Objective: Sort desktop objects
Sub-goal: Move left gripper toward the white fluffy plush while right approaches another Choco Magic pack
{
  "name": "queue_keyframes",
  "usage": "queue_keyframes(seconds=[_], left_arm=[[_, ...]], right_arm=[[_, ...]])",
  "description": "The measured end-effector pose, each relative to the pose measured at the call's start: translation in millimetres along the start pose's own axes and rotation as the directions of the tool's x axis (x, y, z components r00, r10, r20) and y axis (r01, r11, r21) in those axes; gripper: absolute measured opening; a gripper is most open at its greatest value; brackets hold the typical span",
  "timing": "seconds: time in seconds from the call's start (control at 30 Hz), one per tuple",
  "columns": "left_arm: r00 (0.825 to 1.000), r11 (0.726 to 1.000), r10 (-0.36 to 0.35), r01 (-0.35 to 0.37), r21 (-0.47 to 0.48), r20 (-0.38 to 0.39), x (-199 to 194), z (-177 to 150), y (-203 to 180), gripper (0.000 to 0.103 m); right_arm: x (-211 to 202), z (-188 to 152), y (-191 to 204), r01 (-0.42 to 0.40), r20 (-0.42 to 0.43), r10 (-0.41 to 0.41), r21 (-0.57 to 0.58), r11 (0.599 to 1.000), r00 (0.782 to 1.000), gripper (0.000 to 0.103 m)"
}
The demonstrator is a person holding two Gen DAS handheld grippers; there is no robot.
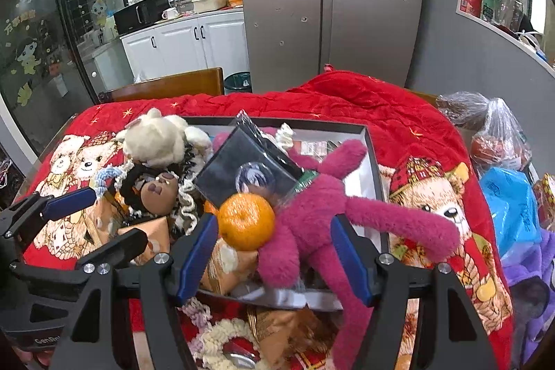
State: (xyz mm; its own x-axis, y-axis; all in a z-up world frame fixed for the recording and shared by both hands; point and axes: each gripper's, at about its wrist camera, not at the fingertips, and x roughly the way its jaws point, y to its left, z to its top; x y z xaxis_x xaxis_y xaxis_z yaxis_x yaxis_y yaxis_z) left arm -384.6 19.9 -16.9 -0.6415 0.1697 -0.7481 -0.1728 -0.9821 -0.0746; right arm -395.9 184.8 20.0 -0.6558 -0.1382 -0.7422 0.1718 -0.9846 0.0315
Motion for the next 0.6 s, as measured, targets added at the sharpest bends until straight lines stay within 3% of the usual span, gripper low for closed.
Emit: queue_keyframes(seconds=[0.6], left_arm=[[1.0,0.999,0.006,-0.005,0.048,-0.008,-50.5,-56.4,-26.4,0.085]], right_arm=[[-34.6,-38.3,11.0,0.019,-0.001,-0.019,0.001,1.0,1.0,0.069]])
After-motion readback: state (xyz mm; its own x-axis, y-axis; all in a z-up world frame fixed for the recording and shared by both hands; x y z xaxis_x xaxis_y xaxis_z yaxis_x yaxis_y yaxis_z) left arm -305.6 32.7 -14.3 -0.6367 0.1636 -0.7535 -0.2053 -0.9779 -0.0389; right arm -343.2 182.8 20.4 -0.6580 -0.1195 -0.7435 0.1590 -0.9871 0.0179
